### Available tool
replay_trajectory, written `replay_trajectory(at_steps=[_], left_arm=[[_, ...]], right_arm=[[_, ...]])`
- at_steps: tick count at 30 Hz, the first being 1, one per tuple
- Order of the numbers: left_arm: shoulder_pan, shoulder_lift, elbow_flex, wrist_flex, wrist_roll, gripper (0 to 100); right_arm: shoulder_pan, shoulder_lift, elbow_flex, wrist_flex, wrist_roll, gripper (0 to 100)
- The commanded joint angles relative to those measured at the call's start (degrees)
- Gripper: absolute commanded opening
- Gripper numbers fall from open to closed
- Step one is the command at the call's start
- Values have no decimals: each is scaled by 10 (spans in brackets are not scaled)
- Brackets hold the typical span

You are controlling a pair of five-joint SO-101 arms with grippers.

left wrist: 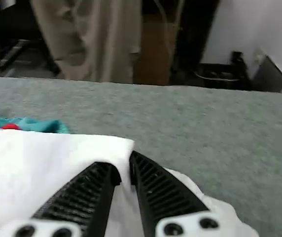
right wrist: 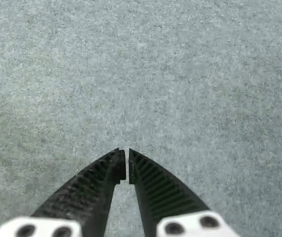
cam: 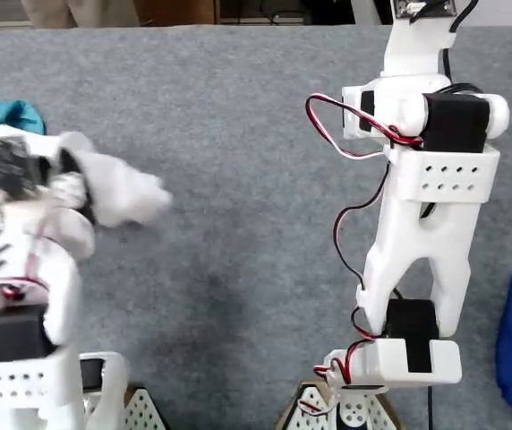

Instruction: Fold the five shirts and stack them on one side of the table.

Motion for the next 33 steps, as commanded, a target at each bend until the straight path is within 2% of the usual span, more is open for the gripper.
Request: replay_trajectory(at_steps=[1, 5, 10, 13, 18, 22, 27, 33], left_arm=[[50, -1, 1, 60, 4, 20], [55, 53, -31, 91, 10, 20], [55, 162, -157, 152, 85, 20], [55, 257, -265, 228, 117, 20], [55, 418, -466, 405, 195, 20], [55, 507, -585, 487, 205, 20], [56, 490, -585, 486, 196, 19], [50, 453, -448, 486, 179, 19]], right_arm=[[-7, -15, 7, -45, 33, 32], [-8, 18, 0, -109, 35, 32], [-9, 66, -43, -129, 35, 32], [-5, 108, -86, -132, 40, 32], [-17, 170, -153, -86, 36, 33], [-58, 204, -215, -29, 40, 33], [-116, 223, -262, 11, 36, 33], [-212, 227, -260, 11, 33, 34]])
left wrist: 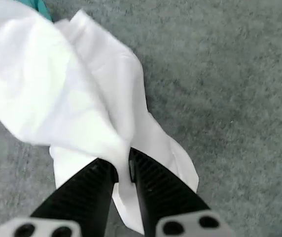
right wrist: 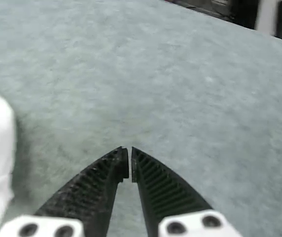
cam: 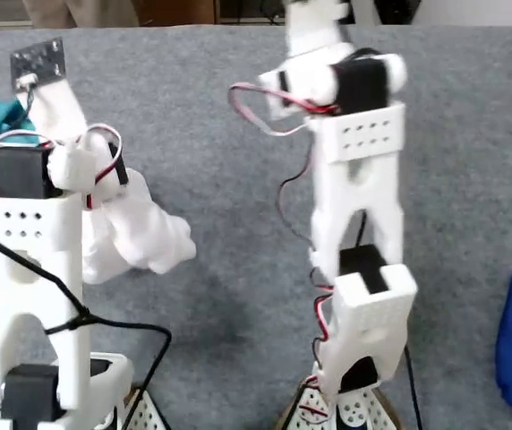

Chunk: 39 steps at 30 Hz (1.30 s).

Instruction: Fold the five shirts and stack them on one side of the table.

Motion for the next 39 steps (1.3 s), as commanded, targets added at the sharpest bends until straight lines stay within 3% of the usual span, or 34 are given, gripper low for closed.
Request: replay_trajectory(at_steps=[1, 9, 16, 20, 26, 32, 39], left_arm=[[-1, -36, 75, 6, -5, 19], [-3, -90, 174, 5, -69, 33], [-108, -97, 185, 4, -74, 326], [-160, -92, 143, -7, -74, 342], [-174, -70, 165, -171, -20, 342], [-173, 63, 228, -332, 4, 343], [-183, 240, 187, -381, 4, 342]], right_arm=[[-58, -2, -15, 10, -10, 34], [-75, -4, 9, 7, -29, 34], [-76, -4, 9, 7, -31, 34], [-77, 0, 10, 2, -32, 34], [-79, 29, 20, -24, -59, 34], [-87, 64, 20, -37, -60, 34], [-102, 81, 20, -38, -59, 34]])
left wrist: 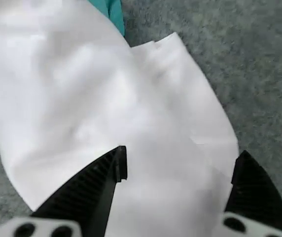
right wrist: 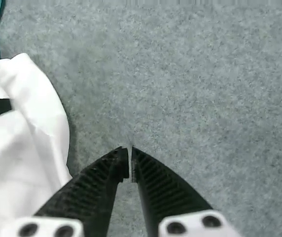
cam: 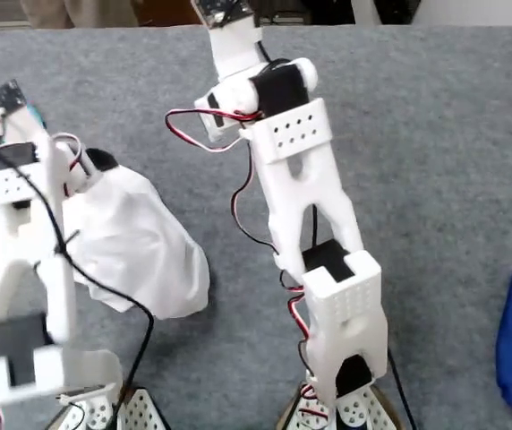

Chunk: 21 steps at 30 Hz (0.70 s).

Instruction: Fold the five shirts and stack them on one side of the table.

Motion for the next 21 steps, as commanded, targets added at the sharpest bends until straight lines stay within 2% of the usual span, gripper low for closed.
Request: replay_trajectory(at_steps=[1, 5, 10, 12, 21], left_arm=[[-18, 56, -49, -10, 5, 342], [-47, 95, -77, -7, 2, 280], [-69, 95, -106, 40, -15, 18], [-69, 95, -125, 70, -12, 40], [-69, 95, -261, 229, -16, 19]], right_arm=[[-11, 2, 0, -12, -4, 34], [-10, 4, 0, -19, -4, 34], [-9, 4, 0, -19, -3, 32], [-9, 4, 0, -19, -2, 31], [-11, 1, 0, -16, -5, 31]])
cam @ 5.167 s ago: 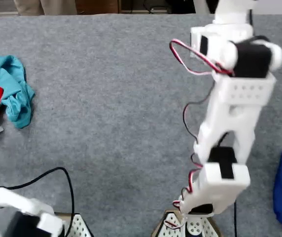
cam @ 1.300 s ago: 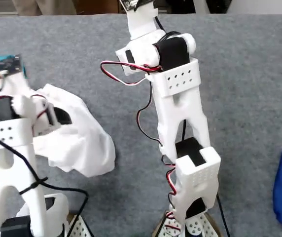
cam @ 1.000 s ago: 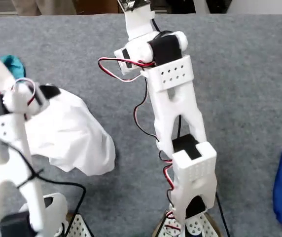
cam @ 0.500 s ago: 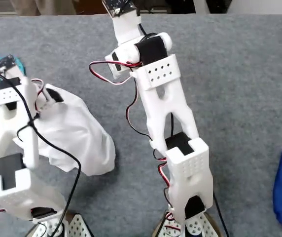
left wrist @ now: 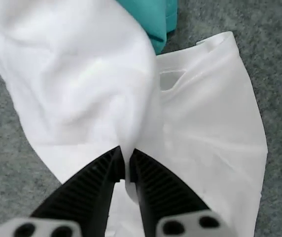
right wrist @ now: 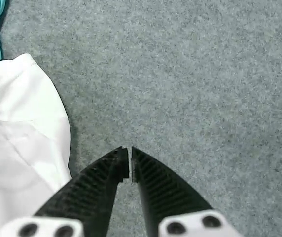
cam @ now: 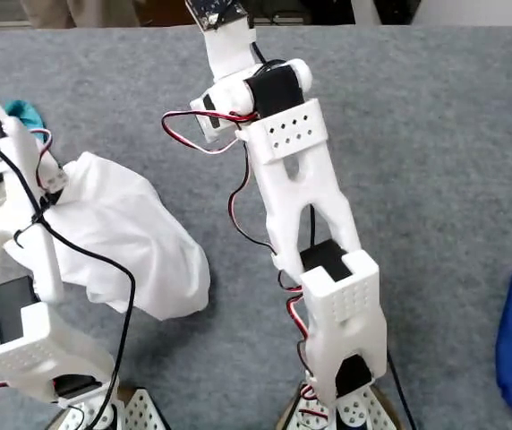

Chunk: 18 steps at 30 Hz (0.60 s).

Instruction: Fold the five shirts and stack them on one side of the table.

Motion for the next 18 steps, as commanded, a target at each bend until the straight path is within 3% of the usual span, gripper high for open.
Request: replay_trajectory(at_steps=[1, 9, 14, 18], left_arm=[[-9, -2, -66, 62, -6, 19], [-102, -2, -157, 188, -67, 19], [-191, -15, -159, 189, -104, 19], [-215, -47, -118, 189, -142, 19]], right_arm=[[-8, -2, 0, -6, -5, 31], [-34, 3, 6, 23, -6, 34], [-89, 13, 7, 42, -8, 34], [-141, 41, 44, 41, -79, 34]])
